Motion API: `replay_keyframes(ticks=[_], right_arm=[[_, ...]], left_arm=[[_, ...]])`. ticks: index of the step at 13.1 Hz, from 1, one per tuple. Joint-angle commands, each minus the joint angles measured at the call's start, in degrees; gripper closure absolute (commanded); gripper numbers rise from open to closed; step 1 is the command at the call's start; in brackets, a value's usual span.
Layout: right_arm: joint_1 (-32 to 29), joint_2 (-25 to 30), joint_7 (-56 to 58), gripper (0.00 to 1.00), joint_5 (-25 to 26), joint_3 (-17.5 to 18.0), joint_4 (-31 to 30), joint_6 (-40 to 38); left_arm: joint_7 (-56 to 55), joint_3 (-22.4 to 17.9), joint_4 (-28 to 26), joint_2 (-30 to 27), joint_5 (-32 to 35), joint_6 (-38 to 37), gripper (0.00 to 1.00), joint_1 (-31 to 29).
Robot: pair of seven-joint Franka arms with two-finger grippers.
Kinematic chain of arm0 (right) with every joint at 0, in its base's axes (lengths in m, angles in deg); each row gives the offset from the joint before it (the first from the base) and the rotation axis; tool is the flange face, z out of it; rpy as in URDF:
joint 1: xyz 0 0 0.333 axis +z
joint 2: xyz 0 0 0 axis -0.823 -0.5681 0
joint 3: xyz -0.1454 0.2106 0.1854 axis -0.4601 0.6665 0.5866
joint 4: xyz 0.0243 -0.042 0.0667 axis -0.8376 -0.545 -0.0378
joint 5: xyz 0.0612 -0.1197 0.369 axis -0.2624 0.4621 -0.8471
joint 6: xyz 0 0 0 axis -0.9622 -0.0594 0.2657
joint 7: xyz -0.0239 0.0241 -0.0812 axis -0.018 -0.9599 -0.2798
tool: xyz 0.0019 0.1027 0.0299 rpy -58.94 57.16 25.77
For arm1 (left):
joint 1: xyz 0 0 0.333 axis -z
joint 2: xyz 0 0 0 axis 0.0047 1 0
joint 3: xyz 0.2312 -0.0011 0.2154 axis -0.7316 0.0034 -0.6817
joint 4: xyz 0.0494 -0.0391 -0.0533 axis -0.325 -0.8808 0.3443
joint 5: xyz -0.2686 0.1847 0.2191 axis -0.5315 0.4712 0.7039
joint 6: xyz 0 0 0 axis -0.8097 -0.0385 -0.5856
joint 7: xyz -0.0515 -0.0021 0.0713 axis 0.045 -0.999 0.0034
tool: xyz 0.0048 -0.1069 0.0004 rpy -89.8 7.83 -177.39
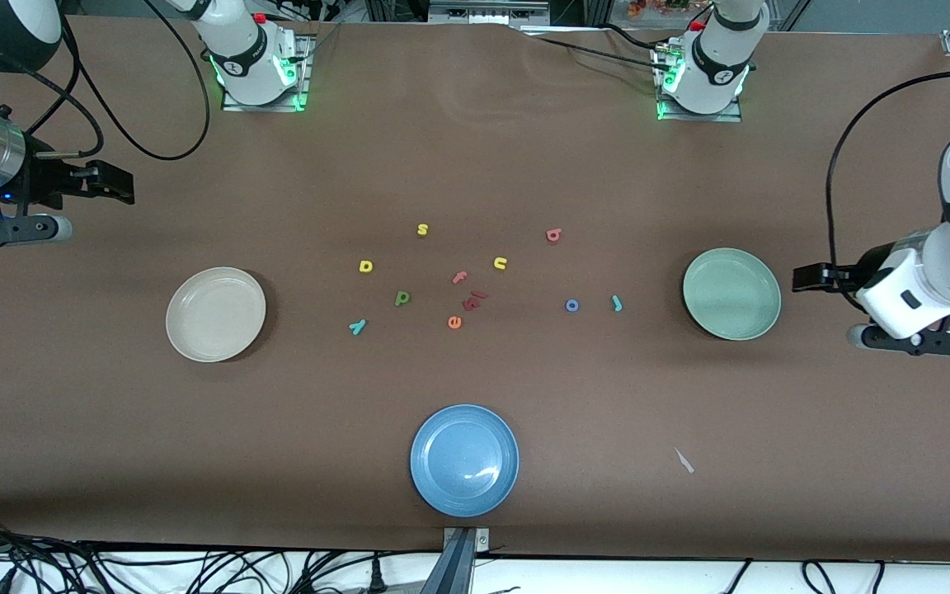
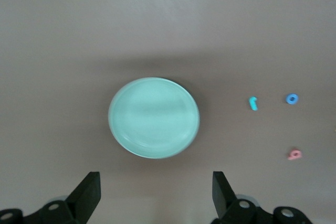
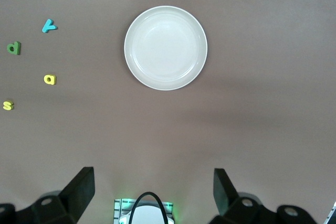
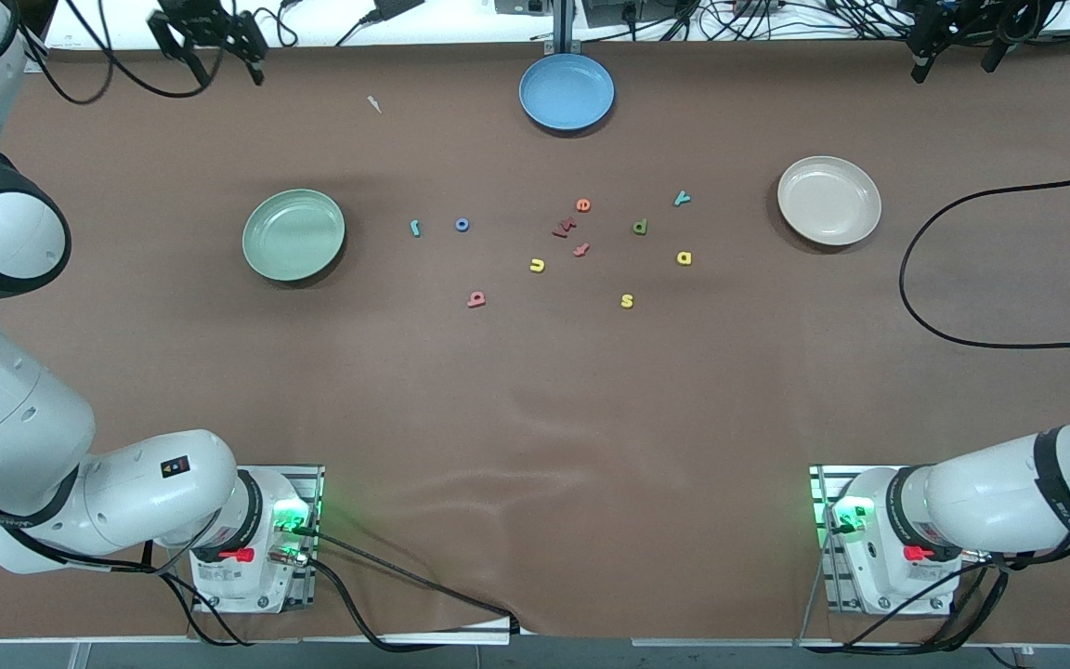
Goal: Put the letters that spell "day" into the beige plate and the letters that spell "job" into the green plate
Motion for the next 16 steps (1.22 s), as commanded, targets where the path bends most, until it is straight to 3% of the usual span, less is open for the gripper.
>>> replay_keyframes(ticks=[1,3,4,5,6,12,14,16], right_arm=[[-0.1,-0.5,0.7,0.00,-0.6,0.5,1.4,-0.3],[0.3,-0.5,0.7,0.00,-0.7,0.9,1.4,-0.2],[0.6,-0.5,0.7,0.00,-0.7,1.0,1.3,-0.4],[1.5,-1.0,0.7,0.00,-0.7,0.9,1.3,-0.9],[2.1,-1.3,0.6,0.00,-0.7,1.0,1.3,-1.1],[7.1,-4.9,-3.1,0.00,-3.7,1.0,0.5,0.9],[8.0,-4.6,-6.8,0.00,-6.3,1.2,-3.5,6.3],[9.6,-4.9,-12.9,0.00,-6.4,3.3,-7.9,13.7]], left_arm=[[-9.1,0.3,-5.1,-1.1,-4.2,0.1,0.08,0.2],[-17.8,0.6,-7.9,-0.8,-4.2,2.8,0.16,3.1],[-21.9,0.6,-10.6,-0.8,-4.2,7.5,0.16,4.2],[-26.2,0.8,-13.8,-0.8,-4.3,13.2,0.13,5.1],[-29.8,0.8,-17.1,-0.9,-4.7,18.4,0.01,5.7],[-43.3,4.5,-36.2,-2.7,-6.2,44.9,0.02,5.7],[-44.5,4.5,-40.7,-1.2,-5.7,52.9,0.06,7.4],[-44.7,4.4,-41.1,1.3,-3.9,55.9,0.22,9.0]])
